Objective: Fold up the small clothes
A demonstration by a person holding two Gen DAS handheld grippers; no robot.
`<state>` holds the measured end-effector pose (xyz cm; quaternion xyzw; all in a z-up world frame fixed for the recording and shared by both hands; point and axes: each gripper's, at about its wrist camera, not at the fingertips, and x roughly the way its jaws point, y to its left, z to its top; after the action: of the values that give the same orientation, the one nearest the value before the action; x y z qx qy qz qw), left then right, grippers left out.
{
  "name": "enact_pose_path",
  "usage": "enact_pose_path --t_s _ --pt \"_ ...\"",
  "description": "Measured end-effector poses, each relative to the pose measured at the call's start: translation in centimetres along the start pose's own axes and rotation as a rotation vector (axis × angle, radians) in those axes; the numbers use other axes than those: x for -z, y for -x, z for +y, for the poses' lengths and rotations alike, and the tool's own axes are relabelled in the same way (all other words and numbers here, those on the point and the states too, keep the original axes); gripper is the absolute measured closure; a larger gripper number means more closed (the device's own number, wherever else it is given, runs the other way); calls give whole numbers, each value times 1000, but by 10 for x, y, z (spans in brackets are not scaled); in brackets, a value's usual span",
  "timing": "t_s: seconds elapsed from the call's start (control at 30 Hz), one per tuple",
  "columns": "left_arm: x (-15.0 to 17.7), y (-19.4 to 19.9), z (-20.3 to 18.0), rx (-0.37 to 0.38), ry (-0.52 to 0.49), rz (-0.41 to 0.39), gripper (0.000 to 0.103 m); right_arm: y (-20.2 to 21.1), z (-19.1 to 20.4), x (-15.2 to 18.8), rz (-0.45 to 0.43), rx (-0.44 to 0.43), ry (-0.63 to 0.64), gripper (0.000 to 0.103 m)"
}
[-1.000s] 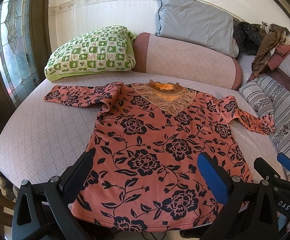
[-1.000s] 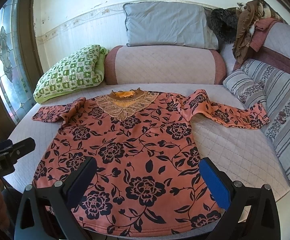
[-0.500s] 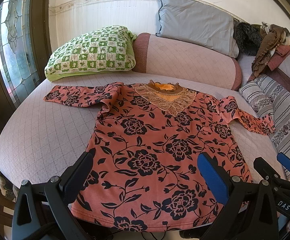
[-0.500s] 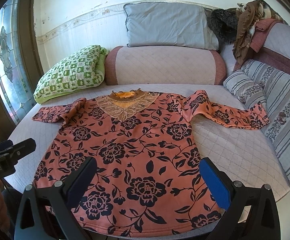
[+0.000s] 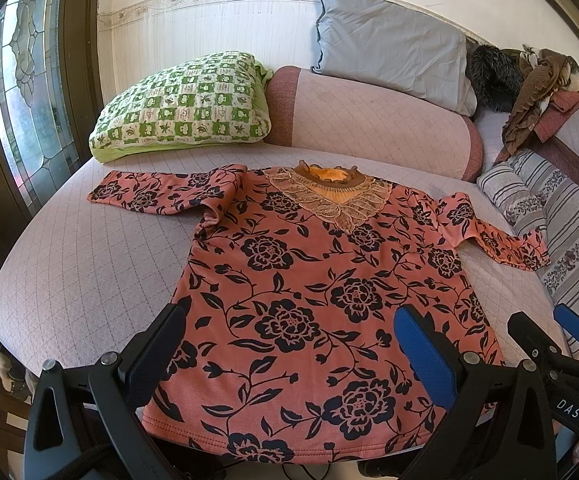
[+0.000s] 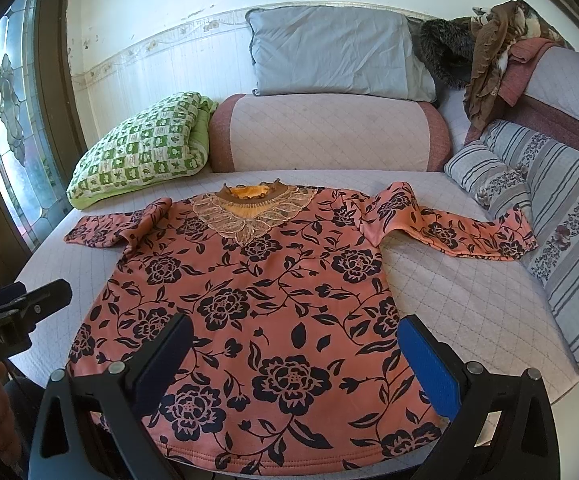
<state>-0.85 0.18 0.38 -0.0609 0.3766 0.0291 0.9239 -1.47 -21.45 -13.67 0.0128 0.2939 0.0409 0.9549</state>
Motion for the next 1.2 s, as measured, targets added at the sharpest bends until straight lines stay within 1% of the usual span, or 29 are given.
enact_pose_path --t_s 0.37,0.43,0.5,0.6,0.63,0.7,0.73,0.83,0.97,1.03,1.07,1.1,1.13,1.2 --pt "-1 -1 3 -1 -1 8 0 0 -1 -1 -2 -5 -3 0" --pt "-1 -6 7 -2 6 9 0 -3 -8 -4 1 -17 -24 0" --pt "1 -14 16 -1 25 22 0 -10 -27 -8 22 -40 -83 0" --pt "6 -36 32 5 70 61 0 -26 -74 -12 49 -64 -219 0" --pt "8 -45 37 3 84 86 0 -35 -100 -14 63 -77 -299 0" --pt "13 -64 45 -3 100 131 0 -49 -144 -15 71 -106 -416 0" --pt "15 -72 47 -6 103 149 0 -60 -176 -17 74 -103 -497 0" --pt "23 -94 51 -4 110 197 0 -85 -251 -20 66 -93 -691 0" --pt "25 -116 51 4 119 224 0 -126 -350 -18 41 -64 -950 3" --pt "23 -123 50 7 111 222 0 -152 -390 -21 63 -17 -1024 13" --pt "22 -126 49 7 107 221 0 -162 -403 -22 72 8 -1050 16" --pt "20 -130 49 6 105 219 0 -170 -414 -23 74 24 -1065 22" --pt "19 -134 50 5 106 214 0 -181 -425 -26 79 54 -1073 25" --pt "16 -141 54 9 114 217 0 -197 -442 -28 92 95 -1086 25"
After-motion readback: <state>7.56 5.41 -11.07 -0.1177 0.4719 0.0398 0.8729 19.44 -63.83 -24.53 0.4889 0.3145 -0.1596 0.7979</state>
